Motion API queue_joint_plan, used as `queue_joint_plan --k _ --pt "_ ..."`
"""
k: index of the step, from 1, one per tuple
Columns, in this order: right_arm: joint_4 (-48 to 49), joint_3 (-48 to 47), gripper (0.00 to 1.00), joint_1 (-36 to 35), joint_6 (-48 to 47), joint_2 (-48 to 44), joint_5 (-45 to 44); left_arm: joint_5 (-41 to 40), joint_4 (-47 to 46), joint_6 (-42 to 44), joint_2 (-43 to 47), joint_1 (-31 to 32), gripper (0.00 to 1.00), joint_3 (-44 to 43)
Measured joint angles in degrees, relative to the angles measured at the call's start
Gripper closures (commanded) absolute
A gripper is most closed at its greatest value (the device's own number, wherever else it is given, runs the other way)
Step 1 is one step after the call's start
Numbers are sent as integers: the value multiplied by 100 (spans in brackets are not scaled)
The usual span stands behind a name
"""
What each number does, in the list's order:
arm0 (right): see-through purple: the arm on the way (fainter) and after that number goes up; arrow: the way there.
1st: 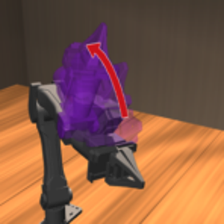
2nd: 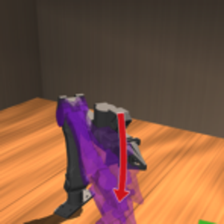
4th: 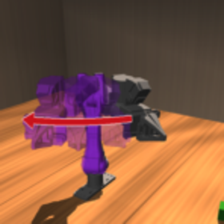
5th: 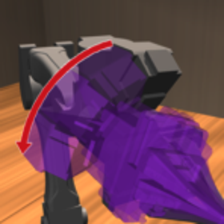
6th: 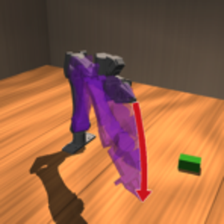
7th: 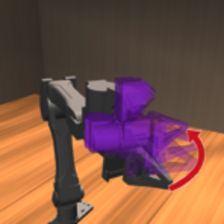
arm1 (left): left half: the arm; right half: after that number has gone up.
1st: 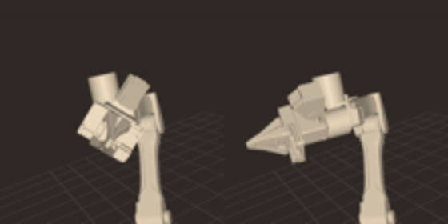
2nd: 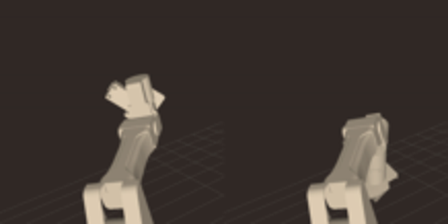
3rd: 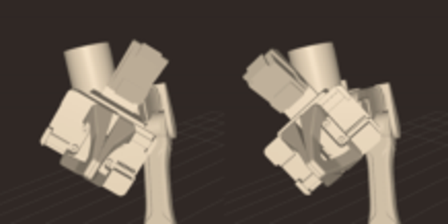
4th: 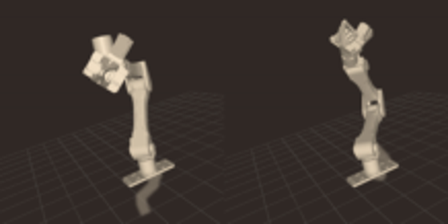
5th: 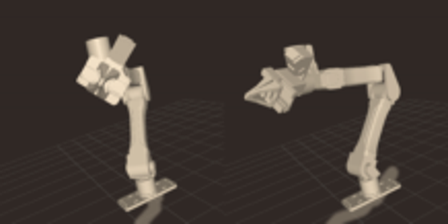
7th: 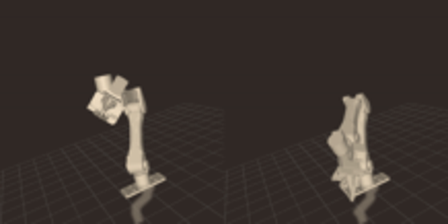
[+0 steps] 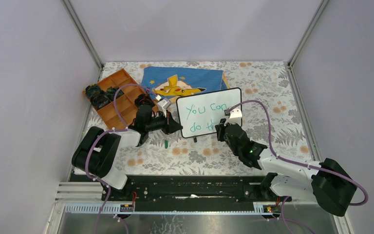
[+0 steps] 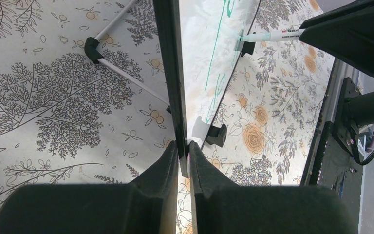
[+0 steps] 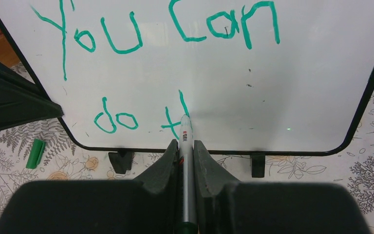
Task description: Write a sentence on the whiteboard
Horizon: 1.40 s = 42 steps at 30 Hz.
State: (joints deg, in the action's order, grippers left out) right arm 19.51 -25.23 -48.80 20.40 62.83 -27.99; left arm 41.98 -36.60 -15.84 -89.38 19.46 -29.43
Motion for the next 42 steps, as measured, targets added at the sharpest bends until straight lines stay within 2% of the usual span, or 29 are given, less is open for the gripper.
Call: queue_joint_plan --k 11,42 --pt "-103 0 100 114 11 -92 -286 0 17 2 0 24 84 -9" --pt "-269 354 100 140 197 -328 -243 -7 26 17 0 37 84 -11"
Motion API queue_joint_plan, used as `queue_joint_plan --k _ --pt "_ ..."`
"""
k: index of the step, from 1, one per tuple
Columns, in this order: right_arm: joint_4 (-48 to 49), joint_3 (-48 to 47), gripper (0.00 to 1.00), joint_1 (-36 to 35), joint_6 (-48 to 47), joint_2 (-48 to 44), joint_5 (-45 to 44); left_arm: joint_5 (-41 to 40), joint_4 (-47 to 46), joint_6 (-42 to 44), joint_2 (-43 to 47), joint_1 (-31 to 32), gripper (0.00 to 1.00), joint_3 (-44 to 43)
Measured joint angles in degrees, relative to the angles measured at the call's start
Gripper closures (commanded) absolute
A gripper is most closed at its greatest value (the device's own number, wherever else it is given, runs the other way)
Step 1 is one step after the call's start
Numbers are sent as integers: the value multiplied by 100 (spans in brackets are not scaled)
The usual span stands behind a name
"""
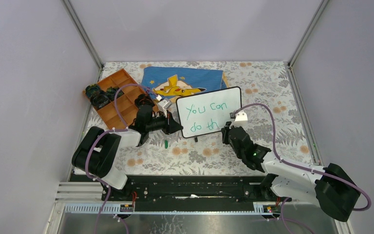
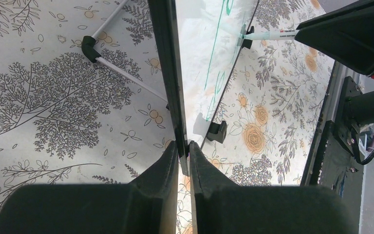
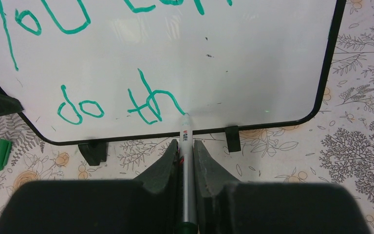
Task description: Write a sentence on the whiteboard
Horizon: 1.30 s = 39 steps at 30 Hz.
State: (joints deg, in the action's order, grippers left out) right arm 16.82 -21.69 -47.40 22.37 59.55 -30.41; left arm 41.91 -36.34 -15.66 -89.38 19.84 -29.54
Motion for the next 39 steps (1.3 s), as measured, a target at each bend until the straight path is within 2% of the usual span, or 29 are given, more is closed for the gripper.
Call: queue_joint_plan --k 12,39 --pt "-376 -37 100 22 -2 -761 -46 -17 11 0 0 0 83 0" --pt "317 -192 100 212 -98 -184 -46 -35 13 4 0 0 83 0"
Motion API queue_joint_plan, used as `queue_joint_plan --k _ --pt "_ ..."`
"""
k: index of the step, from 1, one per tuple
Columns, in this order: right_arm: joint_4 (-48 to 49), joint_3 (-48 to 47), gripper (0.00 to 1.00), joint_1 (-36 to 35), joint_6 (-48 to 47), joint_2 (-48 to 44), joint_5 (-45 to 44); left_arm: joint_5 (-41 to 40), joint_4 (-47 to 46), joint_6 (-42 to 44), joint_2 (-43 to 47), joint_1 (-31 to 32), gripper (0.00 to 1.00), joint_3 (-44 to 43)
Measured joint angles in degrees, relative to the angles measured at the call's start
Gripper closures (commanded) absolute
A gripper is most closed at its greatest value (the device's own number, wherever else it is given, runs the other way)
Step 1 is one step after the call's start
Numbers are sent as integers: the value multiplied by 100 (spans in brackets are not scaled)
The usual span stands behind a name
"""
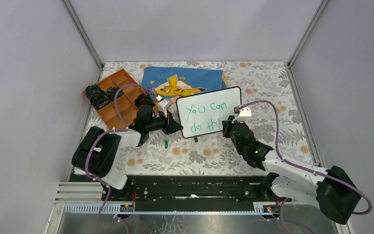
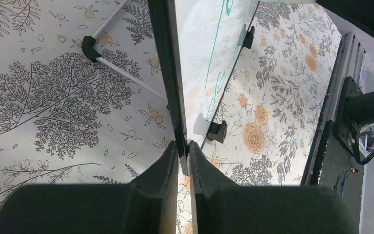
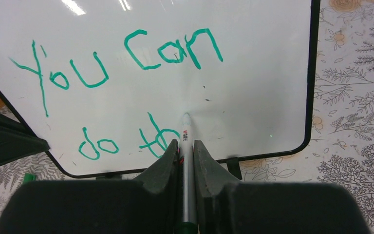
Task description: Write a sentence on the whiteboard
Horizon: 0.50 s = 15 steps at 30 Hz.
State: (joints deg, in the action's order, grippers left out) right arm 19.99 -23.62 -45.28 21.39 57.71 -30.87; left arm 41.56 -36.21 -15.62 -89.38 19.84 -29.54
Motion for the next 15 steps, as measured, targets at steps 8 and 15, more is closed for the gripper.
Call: queue_joint_plan --k 8,15 --pt "42 -11 100 127 4 142 35 0 -2 0 0 2 83 -2" --pt "20 -24 100 142 9 144 50 0 0 2 0 2 83 -7"
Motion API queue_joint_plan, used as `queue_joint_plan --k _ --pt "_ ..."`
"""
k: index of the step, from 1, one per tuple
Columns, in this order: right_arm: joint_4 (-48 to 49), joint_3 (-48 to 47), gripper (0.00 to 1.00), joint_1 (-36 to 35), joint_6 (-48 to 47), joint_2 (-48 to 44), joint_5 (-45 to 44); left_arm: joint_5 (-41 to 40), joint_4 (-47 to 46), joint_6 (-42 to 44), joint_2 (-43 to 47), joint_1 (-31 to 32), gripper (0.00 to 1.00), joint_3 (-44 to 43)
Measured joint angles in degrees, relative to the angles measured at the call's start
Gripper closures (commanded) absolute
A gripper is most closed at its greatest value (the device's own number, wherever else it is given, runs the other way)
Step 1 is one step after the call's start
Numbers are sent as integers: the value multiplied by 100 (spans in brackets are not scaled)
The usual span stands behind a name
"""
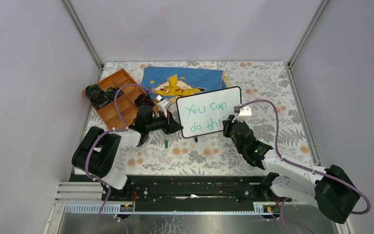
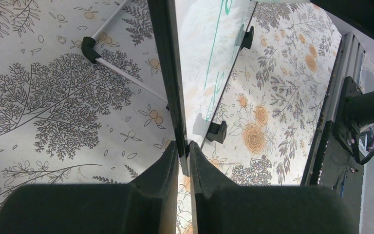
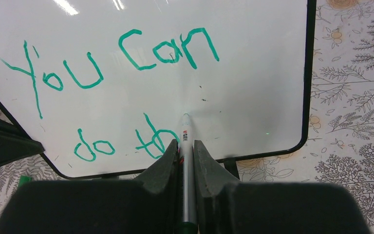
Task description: Write a sentence on the whiteboard
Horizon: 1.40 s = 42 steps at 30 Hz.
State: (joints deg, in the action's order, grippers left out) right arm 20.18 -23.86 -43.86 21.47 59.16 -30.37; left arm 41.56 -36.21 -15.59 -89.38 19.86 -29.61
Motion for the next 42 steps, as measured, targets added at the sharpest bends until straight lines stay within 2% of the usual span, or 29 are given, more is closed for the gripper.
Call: queue_joint_plan --k 16,29,42 --pt "-404 151 100 33 90 -833 33 -2 24 2 0 0 83 -7" --pt "-470 361 100 37 162 -796 393 -2 42 17 0 0 82 -15" --pt "-247 348 100 37 188 -514 387 -2 68 79 0 4 82 -28"
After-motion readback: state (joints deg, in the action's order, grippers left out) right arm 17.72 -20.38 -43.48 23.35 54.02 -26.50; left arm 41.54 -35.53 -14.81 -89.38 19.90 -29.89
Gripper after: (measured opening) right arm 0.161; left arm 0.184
